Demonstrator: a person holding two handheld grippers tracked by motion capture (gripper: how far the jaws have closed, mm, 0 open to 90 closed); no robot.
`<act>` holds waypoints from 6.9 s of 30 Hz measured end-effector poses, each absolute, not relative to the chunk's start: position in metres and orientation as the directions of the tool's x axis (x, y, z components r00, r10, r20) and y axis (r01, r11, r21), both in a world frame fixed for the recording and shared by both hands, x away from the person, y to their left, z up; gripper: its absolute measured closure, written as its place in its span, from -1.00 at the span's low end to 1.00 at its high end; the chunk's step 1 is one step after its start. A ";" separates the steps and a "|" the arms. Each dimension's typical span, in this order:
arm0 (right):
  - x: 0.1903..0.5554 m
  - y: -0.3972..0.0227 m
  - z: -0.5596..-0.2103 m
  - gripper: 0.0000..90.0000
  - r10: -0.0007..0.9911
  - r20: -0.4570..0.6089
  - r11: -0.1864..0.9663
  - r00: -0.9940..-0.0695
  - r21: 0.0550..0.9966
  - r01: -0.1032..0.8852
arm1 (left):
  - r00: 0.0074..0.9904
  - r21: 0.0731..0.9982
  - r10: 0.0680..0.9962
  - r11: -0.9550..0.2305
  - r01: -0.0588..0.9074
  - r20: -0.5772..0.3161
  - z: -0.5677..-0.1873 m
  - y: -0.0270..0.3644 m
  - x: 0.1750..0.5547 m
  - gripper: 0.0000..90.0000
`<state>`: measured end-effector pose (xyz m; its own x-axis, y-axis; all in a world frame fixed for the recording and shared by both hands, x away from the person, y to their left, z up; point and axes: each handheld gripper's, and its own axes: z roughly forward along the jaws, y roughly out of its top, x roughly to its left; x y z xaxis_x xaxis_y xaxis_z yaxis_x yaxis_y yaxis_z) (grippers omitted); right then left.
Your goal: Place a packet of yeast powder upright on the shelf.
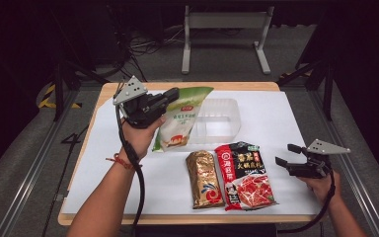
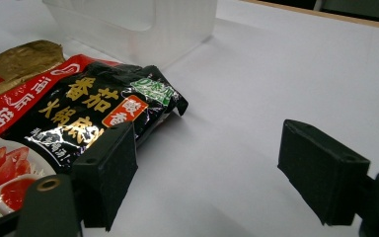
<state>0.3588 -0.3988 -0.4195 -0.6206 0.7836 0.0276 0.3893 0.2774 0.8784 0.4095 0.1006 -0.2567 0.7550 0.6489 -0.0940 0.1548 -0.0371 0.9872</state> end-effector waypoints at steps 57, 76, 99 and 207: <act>0.354 -0.401 -0.418 -0.51 0.777 0.015 0.294 -0.629 0.875 0.384 | 0.565 0.977 0.820 -0.040 0.212 -0.089 -0.301 0.038 0.508 0.96; 0.355 -0.399 -0.420 -0.51 0.773 0.015 0.307 -0.634 0.866 0.395 | 0.716 0.978 0.698 -0.158 0.138 0.011 -0.325 0.065 0.467 0.73; 0.356 -0.395 -0.422 -0.51 0.771 0.031 0.301 -0.637 0.863 0.406 | 0.777 0.963 0.617 -0.263 0.059 0.121 -0.339 0.102 0.427 0.28; 0.354 -0.385 -0.419 -0.55 0.729 -0.048 0.361 -0.683 0.875 0.323 | 0.876 0.933 0.420 -0.156 0.325 -0.236 -0.385 0.113 0.395 0.95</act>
<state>0.3541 -0.3851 -0.4194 -0.6829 0.7290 -0.0483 0.3232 0.3607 0.8749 0.3954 0.1130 -0.3854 0.8764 0.4201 -0.2355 0.3254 -0.1558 0.9327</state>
